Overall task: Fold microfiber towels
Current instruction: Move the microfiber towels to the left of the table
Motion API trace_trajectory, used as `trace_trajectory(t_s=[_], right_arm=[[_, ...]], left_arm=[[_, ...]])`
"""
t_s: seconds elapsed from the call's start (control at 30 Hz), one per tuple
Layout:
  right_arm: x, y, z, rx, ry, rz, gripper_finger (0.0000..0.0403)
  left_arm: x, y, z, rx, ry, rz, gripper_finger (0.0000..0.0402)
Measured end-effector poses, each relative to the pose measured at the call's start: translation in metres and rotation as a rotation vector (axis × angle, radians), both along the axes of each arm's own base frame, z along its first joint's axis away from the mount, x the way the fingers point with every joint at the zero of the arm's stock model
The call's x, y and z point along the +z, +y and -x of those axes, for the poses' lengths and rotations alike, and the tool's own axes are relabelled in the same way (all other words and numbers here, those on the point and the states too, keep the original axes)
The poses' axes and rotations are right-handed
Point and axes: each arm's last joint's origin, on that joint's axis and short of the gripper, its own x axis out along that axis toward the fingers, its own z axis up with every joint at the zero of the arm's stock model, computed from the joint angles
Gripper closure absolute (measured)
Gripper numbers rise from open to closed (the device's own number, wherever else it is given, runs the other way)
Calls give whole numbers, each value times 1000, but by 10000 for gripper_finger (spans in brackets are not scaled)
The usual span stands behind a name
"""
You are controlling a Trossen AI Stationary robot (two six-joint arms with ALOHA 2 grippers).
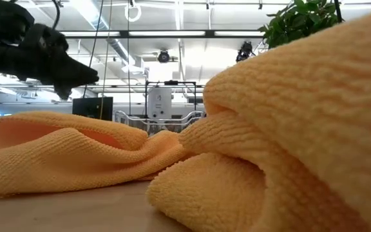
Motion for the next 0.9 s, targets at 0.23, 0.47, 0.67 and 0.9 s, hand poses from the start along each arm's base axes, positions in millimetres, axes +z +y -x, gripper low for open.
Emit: trace_trajectory(t_s=[0.23,0.47,0.67,0.9], right_arm=[[0,0,0,0,-1,1,376],[1,-1,0,-29,-11,16,376],[10,-3,-2,-91,-114,23,376],[25,-4,-5,-85,-246,76,376]], left_arm=[[-2,0,0,43,-92,524,308],[-1,2,1,137,-167,660,308],[4,6,1,240,-271,709,308],[38,6,1,193,-404,561,334]])
